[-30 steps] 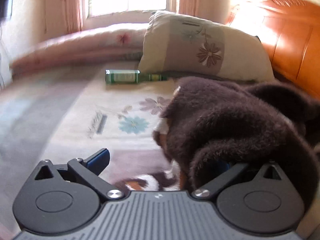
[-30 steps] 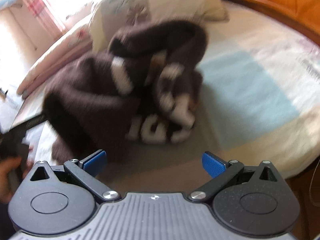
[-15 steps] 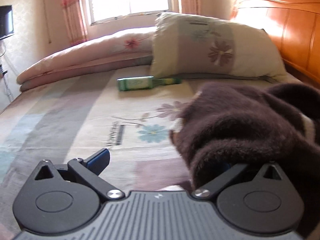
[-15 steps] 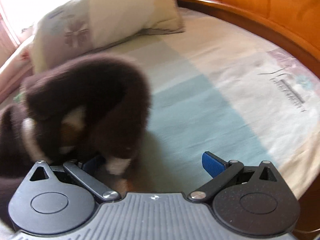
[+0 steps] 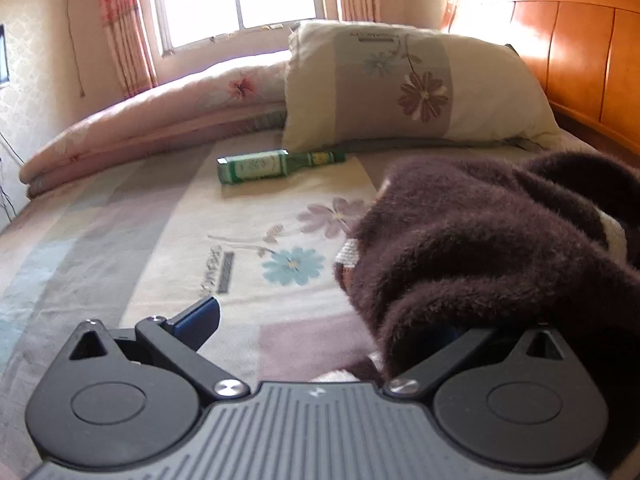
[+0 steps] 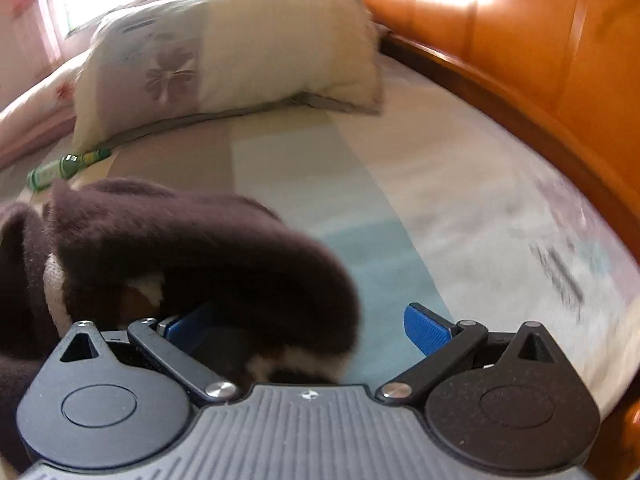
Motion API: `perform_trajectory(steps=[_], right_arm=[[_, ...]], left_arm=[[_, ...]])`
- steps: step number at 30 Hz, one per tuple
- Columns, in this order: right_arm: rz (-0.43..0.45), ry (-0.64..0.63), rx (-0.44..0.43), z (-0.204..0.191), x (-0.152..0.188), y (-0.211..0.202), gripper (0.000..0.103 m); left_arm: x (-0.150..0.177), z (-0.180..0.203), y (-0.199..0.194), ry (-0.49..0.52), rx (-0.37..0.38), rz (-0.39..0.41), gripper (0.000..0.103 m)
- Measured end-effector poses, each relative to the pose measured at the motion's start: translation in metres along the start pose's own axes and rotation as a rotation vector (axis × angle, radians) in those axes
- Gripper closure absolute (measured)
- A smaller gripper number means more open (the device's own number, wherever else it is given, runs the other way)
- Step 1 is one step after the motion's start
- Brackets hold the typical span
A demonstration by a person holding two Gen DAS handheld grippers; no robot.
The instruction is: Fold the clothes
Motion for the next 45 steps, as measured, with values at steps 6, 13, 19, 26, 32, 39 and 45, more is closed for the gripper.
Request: perform_trajectory(steps=[6,13,19,26,32,39,45], right_arm=[[-0.051,-0.043,-0.005,-0.006,-0.039,0.022,0.000],[-0.030,-0.039,0.032,-0.004,-0.069,0.034,0.000],[-0.034,-0.121,0.087,-0.020,-0.103,0.050,0.000],[0.004,-0.140,0.126,-0.046,-0.156,0.063,0.000],[-0.019,-0.173,0.136,-0.073,-0.183,0.081,0.000],[-0.002,-0.251,0.022,-0.097,-0.160,0.041,0.000],[0.042,-0.316,-0.064,-0.097,-0.100,-0.023,0.000]], left_arm=[[-0.011,-0.025,0.005,-0.038,-0.069,0.014,0.000],[-0.016,-0.060,0.026,-0.101,-0.120,-0.013,0.000],[-0.033,-0.070,0.042,-0.087,-0.146,-0.007,0.000],[-0.053,-0.082,0.060,-0.071,-0.176,0.000,0.000],[-0.069,-0.089,0.085,-0.043,-0.199,-0.052,0.000],[-0.058,-0.083,0.069,-0.006,-0.125,-0.067,0.001],[-0.027,-0.078,0.023,0.011,-0.061,-0.058,0.001]])
Point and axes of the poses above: each gripper's, at about its wrist camera, not at the fingertips, and y roughly the way its jaws point, z to its right, x to its underside, the point moved 4 cm from there along y, roughly the way its jaws point, and after that the axes turned 11 degrees about -z, right-handed, at the moved point
